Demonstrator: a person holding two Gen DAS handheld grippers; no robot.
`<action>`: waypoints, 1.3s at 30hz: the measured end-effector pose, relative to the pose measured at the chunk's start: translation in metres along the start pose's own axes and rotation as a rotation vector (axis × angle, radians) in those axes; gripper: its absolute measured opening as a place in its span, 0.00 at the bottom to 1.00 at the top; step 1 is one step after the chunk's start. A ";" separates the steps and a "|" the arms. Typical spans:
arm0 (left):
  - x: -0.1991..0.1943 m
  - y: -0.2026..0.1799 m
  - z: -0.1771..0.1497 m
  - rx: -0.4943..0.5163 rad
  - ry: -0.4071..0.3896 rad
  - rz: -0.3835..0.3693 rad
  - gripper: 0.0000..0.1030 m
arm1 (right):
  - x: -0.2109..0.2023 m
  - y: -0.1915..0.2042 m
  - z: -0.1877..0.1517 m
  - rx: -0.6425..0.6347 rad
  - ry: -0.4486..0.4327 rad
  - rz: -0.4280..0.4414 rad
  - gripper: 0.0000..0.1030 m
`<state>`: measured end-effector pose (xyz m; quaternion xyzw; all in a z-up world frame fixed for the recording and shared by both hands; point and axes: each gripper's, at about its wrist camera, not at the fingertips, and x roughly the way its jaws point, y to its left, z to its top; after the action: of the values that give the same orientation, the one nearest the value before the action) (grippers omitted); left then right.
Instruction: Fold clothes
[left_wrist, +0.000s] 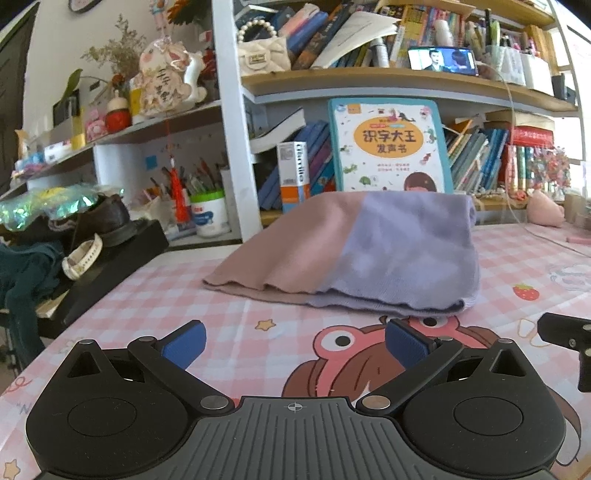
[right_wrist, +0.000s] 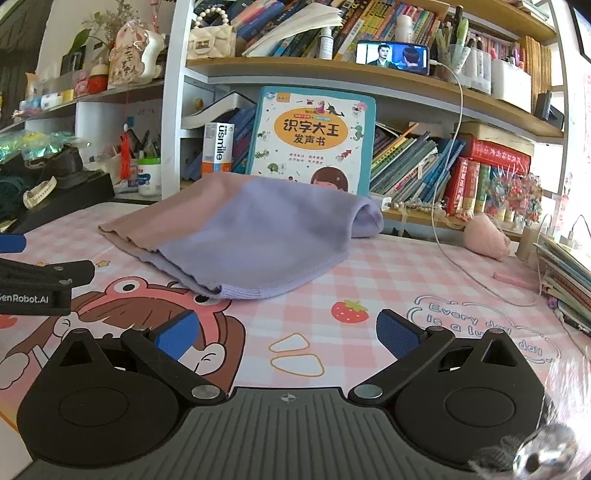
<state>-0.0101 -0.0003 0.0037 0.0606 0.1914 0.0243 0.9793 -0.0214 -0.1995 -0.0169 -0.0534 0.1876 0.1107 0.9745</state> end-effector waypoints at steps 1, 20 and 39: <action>0.000 0.000 0.000 0.002 0.003 -0.017 1.00 | 0.001 -0.001 0.000 0.007 0.004 -0.001 1.00; 0.027 0.008 0.017 0.019 0.100 -0.221 1.00 | 0.032 -0.027 0.017 0.100 0.125 0.147 1.00; 0.063 -0.056 0.027 0.309 0.098 -0.384 0.96 | 0.128 -0.085 0.057 0.271 0.235 0.260 0.71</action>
<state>0.0595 -0.0539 -0.0021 0.1709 0.2481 -0.1888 0.9347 0.1351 -0.2485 -0.0071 0.0901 0.3183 0.2020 0.9218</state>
